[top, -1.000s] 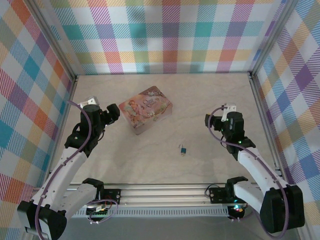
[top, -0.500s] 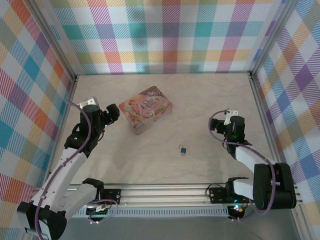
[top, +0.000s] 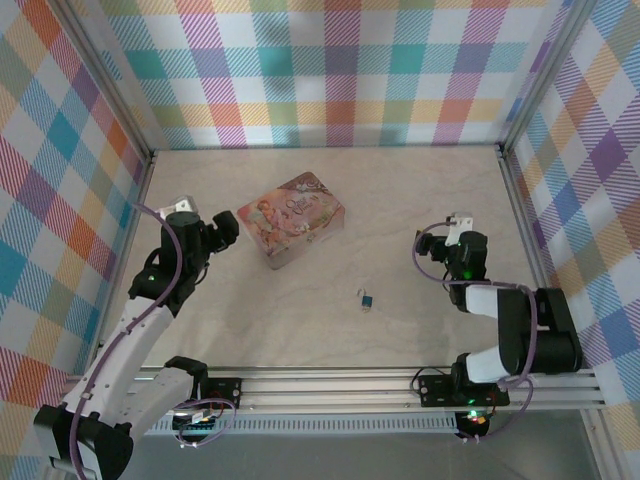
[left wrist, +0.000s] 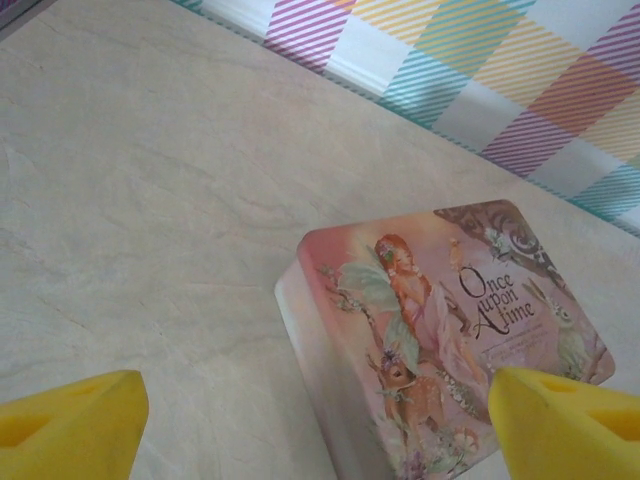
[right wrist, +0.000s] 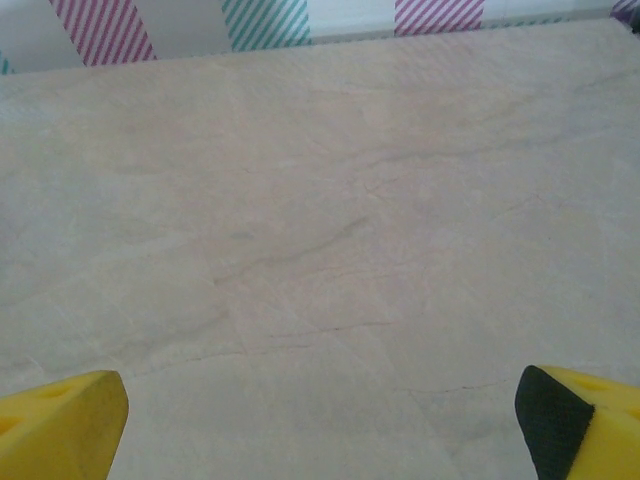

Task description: Unlock the padlock with the key

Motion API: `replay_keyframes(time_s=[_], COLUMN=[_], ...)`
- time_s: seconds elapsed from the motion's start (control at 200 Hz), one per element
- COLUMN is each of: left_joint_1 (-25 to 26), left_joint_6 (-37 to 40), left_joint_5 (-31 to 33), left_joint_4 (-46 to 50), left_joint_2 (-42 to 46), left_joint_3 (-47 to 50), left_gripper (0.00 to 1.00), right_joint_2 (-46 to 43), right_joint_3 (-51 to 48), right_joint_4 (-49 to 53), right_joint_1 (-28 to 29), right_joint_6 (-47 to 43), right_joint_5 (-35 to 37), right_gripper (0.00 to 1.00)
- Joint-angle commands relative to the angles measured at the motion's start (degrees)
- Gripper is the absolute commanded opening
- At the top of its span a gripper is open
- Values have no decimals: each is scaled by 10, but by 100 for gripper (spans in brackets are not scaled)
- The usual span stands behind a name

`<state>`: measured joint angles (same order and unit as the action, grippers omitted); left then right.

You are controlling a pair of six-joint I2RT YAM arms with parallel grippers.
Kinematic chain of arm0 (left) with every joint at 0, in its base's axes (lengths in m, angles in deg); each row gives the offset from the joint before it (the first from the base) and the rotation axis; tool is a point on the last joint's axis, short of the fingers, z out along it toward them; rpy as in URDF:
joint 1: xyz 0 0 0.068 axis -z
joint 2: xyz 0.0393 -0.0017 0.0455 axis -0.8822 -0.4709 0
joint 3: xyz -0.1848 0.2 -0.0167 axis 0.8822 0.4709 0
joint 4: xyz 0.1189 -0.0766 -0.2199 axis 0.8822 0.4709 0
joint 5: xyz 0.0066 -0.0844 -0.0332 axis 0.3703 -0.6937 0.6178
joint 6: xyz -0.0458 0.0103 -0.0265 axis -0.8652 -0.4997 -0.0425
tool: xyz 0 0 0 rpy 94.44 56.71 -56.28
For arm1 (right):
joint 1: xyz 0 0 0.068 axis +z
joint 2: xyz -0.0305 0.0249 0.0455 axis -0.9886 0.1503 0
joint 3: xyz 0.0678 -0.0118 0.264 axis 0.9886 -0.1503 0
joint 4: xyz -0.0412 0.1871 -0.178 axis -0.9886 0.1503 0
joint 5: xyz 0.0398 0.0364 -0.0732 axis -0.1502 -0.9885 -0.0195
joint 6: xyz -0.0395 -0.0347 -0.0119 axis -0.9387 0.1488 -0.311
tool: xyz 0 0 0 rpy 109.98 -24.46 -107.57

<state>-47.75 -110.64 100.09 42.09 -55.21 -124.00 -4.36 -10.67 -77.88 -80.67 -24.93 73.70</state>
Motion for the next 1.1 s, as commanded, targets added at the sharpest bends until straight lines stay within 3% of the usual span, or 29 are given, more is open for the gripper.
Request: replay_keyframes(time_s=[0.0, 0.115, 0.495, 0.625, 0.855, 1.095], left_joint_1=[-6, -6, -6, -7, -17, -20], left_joint_6=[11, 20, 73, 90, 170, 257], left_joint_5=[12, 17, 88, 146, 176, 159], left_joint_4=[7, 0, -70, -155, -293, -451], left_joint_2=[-3, -13, -102, -139, -142, -223], left_joint_3=[9, 21, 72, 117, 157, 182], left_gripper=[88, 88, 91, 96, 98, 97], right_joint_2=[26, 26, 27, 27, 27, 27], right_joint_3=[-2, 29, 27, 27, 27, 27], right_joint_4=[-66, -2, -8, -8, -8, -8], right_joint_1=[-4, -7, -7, -7, -7, -7], right_joint_6=[-10, -5, -6, -6, -6, -6], right_joint_5=[-20, -16, -16, -16, -16, -16], right_gripper=[100, 100, 100, 100, 100, 100])
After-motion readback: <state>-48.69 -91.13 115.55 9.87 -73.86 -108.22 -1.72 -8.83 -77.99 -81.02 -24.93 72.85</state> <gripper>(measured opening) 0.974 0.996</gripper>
